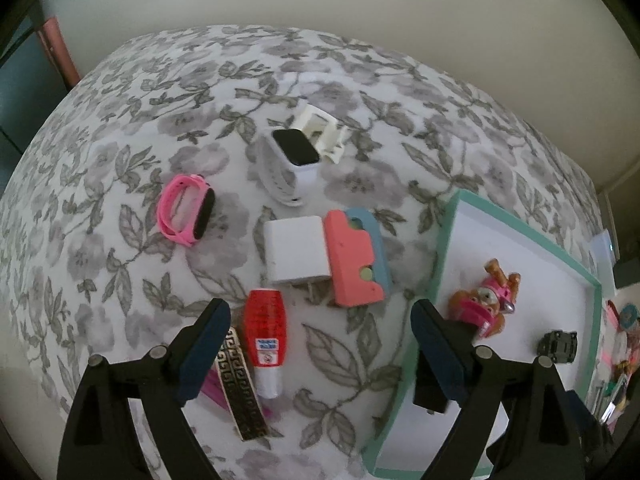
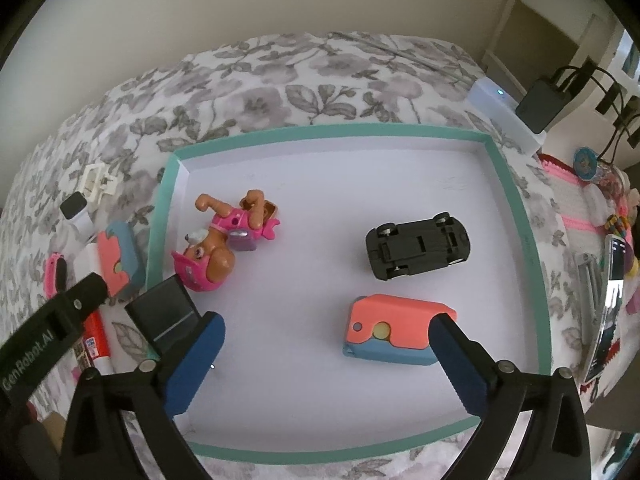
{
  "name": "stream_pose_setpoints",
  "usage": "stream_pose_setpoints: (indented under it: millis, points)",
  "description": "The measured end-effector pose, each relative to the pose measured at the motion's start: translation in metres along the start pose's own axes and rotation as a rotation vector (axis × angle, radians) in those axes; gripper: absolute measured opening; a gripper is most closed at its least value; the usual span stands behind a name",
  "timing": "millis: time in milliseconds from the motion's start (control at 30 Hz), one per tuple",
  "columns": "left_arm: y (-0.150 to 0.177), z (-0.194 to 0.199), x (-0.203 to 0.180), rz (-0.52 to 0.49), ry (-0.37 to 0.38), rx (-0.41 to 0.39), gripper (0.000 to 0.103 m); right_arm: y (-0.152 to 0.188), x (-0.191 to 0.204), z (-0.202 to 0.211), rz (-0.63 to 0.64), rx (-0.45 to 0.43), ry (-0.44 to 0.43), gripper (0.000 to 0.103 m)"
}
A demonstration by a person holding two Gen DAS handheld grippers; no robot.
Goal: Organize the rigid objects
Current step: 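Move both tools back over the pile toward the pink lighter and gold case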
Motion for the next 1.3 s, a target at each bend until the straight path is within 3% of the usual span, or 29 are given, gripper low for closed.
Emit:
stream_pose_setpoints:
  millis: [233,600,733,1000,1300]
  points:
    - [-0.019,0.005,0.034,0.108,0.024,-0.011,0.092,-0.006,0.016,0.011,0.023,-0.047,-0.044,0.103]
    - [-0.04,0.025,0.108,0.141,-0.045,-0.069,0.092,-0.012,0.115,0.044,0.218,-0.141,-0.231,0.103]
    - [-0.032,0.019,0.126,0.162,-0.041,-0.037,0.092,-0.004,0.147,0.041,0.276,-0.124,-0.278,0.103]
    - [-0.005,-0.015,0.138,0.19,-0.034,0.105,0.092,0.012,0.167,0.026,0.338,-0.071,-0.264,0.101]
    - [0.005,-0.02,0.169,0.286,-0.076,0.125,0.092,0.027,0.188,0.017,0.378,-0.024,-0.316,0.088]
Point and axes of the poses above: each gripper's, at about its wrist camera, not at the fingertips, and z roughly against the way its jaws point, x to its left, y to its underside, the point moved 8 cm from there along -z, roughly the way its jaws point, and after that the axes turned 8 degrees about z, right-handed, at the moved point
